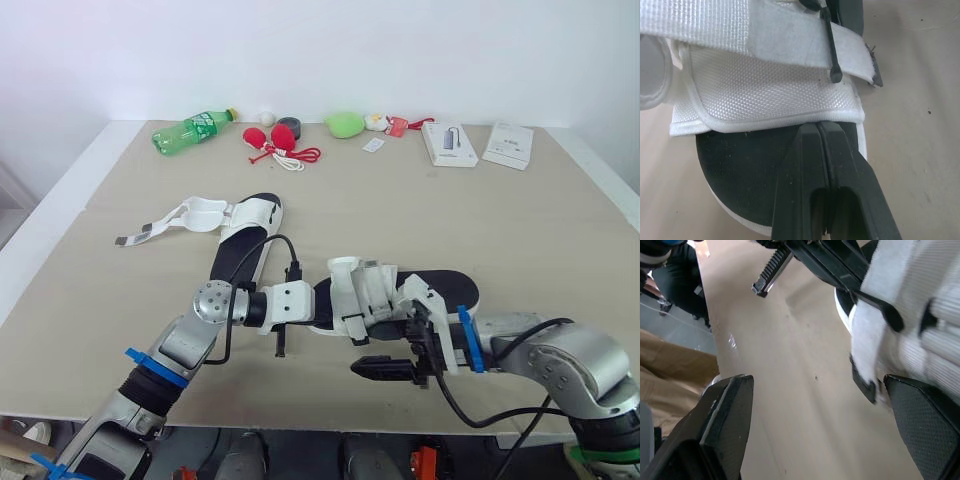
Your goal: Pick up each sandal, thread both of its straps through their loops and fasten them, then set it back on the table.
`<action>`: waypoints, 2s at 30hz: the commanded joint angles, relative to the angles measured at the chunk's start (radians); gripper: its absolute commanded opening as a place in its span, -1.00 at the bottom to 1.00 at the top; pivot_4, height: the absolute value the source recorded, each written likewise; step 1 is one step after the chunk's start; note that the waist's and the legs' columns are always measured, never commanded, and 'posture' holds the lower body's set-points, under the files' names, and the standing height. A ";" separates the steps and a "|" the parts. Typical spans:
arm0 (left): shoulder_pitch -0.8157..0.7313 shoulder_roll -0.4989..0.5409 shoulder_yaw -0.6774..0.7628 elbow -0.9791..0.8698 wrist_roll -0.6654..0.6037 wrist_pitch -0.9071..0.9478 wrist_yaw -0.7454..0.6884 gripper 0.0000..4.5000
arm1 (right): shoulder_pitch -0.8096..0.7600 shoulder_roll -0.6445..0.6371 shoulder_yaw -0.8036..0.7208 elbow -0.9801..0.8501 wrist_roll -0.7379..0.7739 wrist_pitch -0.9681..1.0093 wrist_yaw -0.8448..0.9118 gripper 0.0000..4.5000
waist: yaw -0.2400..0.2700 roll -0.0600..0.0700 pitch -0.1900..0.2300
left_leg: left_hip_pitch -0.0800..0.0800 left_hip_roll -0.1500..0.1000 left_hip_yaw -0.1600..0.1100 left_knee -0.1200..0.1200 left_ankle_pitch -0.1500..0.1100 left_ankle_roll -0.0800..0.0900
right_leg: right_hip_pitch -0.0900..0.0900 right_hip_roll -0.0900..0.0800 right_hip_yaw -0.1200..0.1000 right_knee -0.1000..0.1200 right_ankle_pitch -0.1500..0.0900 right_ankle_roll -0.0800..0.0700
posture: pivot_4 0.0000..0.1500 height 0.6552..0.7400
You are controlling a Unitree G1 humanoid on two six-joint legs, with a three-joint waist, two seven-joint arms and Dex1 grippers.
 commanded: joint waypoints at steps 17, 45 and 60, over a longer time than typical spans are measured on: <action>-0.012 -0.013 -0.040 0.148 0.085 -0.039 0.055 -1.00 | 0.013 0.050 -0.041 0.025 0.024 0.033 -0.067 -0.97 | 0.003 0.000 0.000 | -0.001 -0.001 0.000 0.002 0.005 -0.003 | 0.002 0.000 0.003 0.000 0.003 0.001 | 1.00 1.00; 0.004 -0.019 -0.059 0.136 0.086 -0.034 0.046 -1.00 | 0.137 -0.258 -0.034 -0.201 0.025 -0.065 0.107 0.30 | 0.004 -0.003 -0.001 | -0.002 -0.002 0.001 0.002 0.003 -0.005 | 0.002 -0.001 0.004 -0.001 -0.001 0.002 | 1.00 1.00; 0.008 -0.016 -0.055 0.135 0.089 -0.029 0.046 -1.00 | -0.041 -0.140 0.055 0.356 -0.729 -1.947 0.394 0.96 | 0.002 -0.007 0.000 | 0.000 -0.002 0.005 0.002 0.002 -0.007 | 0.004 -0.003 0.002 -0.002 -0.001 0.003 | 1.00 1.00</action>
